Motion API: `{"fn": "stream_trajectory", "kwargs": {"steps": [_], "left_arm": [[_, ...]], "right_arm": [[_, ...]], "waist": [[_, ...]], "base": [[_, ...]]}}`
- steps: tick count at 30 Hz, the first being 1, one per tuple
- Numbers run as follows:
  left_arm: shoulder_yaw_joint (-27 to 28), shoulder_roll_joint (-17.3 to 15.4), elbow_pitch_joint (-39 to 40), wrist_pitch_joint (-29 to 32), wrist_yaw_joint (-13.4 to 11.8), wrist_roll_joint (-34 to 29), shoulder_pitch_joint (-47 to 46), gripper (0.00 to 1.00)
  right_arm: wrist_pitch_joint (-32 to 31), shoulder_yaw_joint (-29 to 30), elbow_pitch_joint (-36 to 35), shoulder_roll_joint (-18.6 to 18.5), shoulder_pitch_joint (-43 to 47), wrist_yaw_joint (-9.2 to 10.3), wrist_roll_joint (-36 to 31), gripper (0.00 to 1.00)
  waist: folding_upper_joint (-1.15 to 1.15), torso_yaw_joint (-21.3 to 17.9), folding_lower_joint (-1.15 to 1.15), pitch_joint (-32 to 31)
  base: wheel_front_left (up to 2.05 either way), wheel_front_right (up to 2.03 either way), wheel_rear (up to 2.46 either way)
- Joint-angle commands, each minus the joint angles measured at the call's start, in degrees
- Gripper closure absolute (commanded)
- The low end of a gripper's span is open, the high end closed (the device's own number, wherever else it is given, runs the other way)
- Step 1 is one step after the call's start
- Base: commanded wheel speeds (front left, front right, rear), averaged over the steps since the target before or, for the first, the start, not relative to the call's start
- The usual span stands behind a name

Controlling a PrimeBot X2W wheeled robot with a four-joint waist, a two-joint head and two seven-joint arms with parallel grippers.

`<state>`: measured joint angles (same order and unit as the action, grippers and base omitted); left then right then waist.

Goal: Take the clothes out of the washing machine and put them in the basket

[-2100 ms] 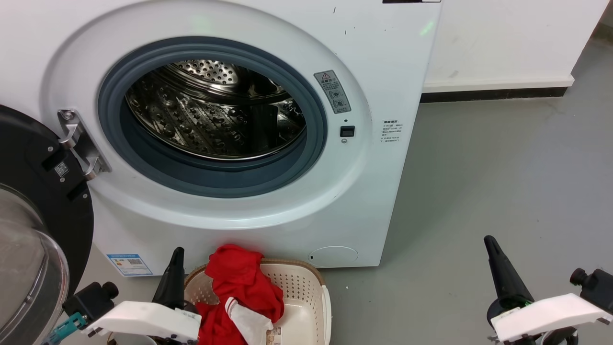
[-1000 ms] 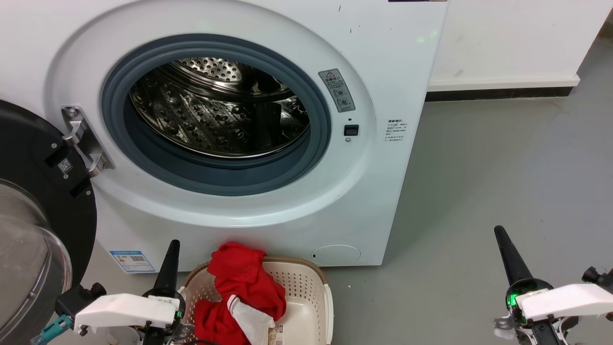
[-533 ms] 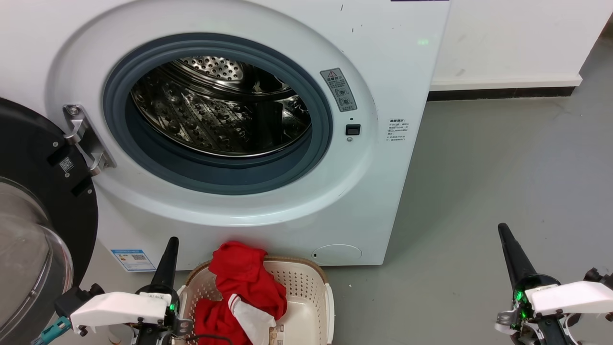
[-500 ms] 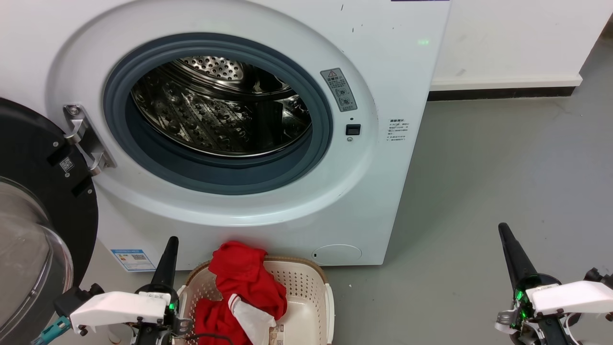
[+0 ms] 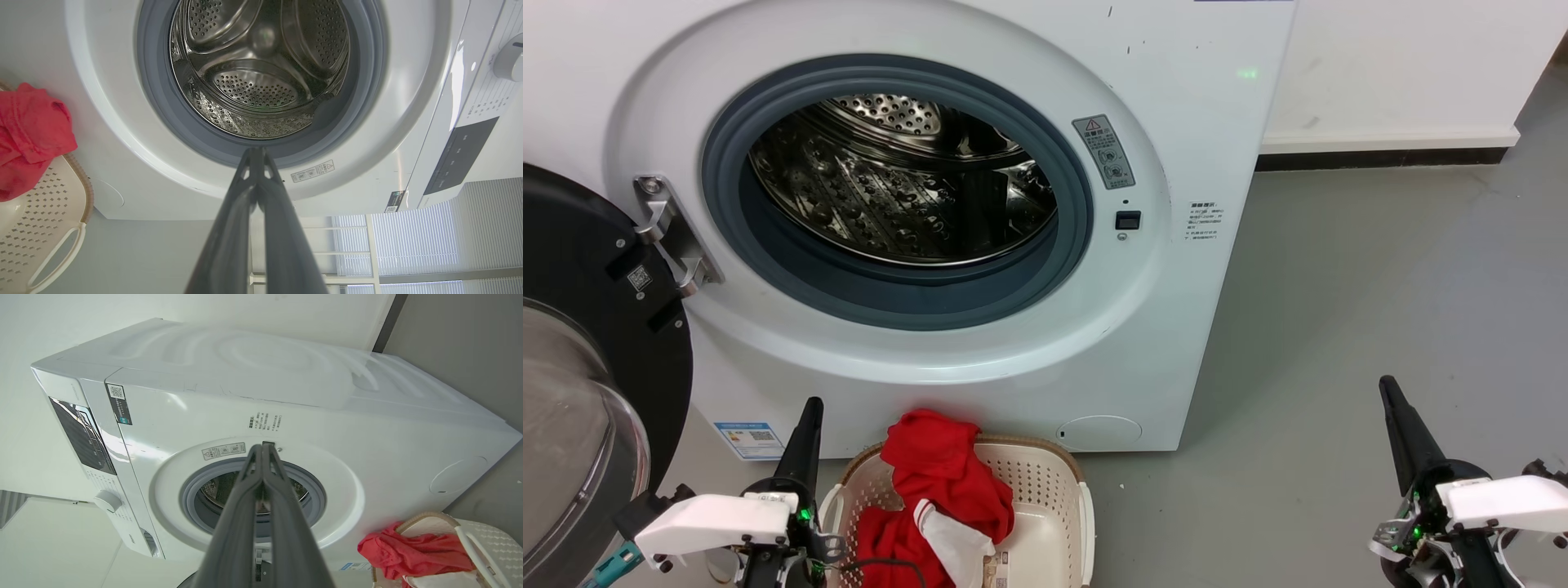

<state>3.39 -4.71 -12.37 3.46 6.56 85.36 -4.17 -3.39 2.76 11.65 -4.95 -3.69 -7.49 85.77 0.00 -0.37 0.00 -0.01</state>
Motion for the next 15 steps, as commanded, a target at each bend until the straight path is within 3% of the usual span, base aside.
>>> {"fn": "stream_trajectory", "kwargs": {"steps": [1,15], "left_arm": [[0.2,0.2,-0.1,0.3,0.4,1.3,-1.3,1.0],[1.0,0.4,-1.3,1.3,0.9,6.7,-2.0,1.0]], "right_arm": [[-0.3,0.2,0.3,0.1,-1.6,-0.01,1.4,1.0],[-1.0,1.1,1.8,0.3,-2.6,0.0,6.8,1.0]], "waist": [[0.0,0.0,0.0,0.0],[0.0,0.3,0.0,0.1]], "base": [[0.0,0.0,0.0],[0.0,0.0,0.0]]}}
